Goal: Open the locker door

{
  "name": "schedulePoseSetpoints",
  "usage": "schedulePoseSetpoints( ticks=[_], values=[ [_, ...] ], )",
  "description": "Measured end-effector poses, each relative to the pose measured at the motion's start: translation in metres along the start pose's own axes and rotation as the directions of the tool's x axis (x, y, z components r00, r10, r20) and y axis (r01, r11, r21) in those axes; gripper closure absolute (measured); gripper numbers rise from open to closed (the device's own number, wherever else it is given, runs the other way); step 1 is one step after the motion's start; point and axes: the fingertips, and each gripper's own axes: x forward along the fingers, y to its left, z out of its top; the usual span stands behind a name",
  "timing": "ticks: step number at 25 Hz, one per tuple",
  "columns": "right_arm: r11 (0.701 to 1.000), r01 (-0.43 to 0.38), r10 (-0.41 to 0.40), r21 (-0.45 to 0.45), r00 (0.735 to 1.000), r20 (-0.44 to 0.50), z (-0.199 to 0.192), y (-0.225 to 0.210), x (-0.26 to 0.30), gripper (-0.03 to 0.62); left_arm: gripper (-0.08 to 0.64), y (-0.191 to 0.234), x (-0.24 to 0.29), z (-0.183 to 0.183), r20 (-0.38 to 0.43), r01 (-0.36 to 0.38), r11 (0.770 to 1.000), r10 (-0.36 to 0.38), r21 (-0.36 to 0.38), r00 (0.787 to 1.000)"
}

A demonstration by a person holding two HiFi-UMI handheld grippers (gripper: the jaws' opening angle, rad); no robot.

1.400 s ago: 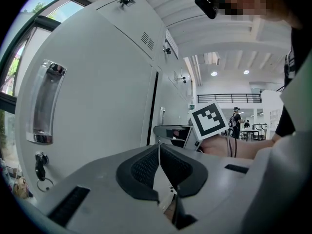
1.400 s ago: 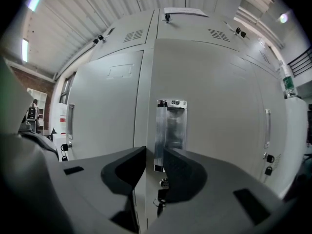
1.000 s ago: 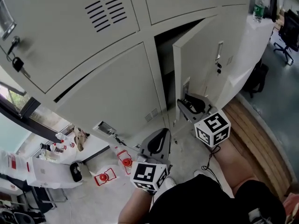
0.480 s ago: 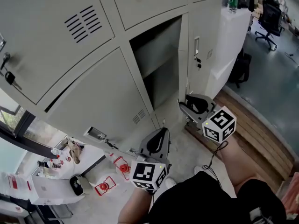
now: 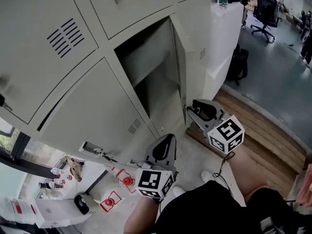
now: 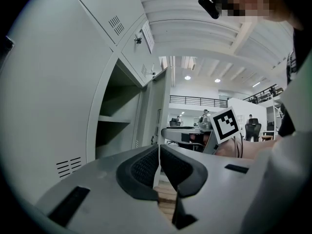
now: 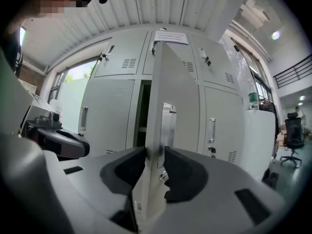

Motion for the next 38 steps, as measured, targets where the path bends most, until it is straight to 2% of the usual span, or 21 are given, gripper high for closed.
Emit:
schedulePoseSetpoints(
  ticks=[10,14,17,21,32,38],
  values=[
    [0.982,0.151,-0.153,0.114,0.988,0.010,-0.012,-0.044,-0.041,0.417,0.538,-0.023,0.017,-0.007,-0.019,0.061,0.998,-0.061,-0.013,0.998],
    [0.979,0.180,-0.181,0.097,0.983,-0.001,-0.012,-0.055,-0.046,0.417,0.538,-0.034,0.023,-0.008,-0.025,0.082,0.997,-0.082,-0.004,0.996],
    [0.967,0.248,-0.246,0.063,0.969,-0.035,-0.016,-0.068,-0.051,0.448,0.537,-0.043,0.025,-0.008,-0.039,0.088,0.996,-0.088,-0.010,0.995],
    [0.950,0.301,-0.297,0.084,0.953,-0.059,-0.020,-0.087,-0.060,0.451,0.538,-0.050,0.028,-0.004,-0.024,0.082,0.997,-0.082,0.004,0.996],
    [0.948,0.309,-0.304,0.080,0.950,-0.074,-0.024,-0.123,-0.070,0.454,0.538,-0.070,0.046,-0.007,-0.052,0.051,0.999,-0.051,-0.008,0.997],
    [0.952,0.295,-0.290,0.085,0.954,-0.071,-0.028,-0.148,-0.074,0.457,0.538,-0.080,0.064,-0.004,-0.031,0.019,1.000,-0.019,0.005,0.999]
  ],
)
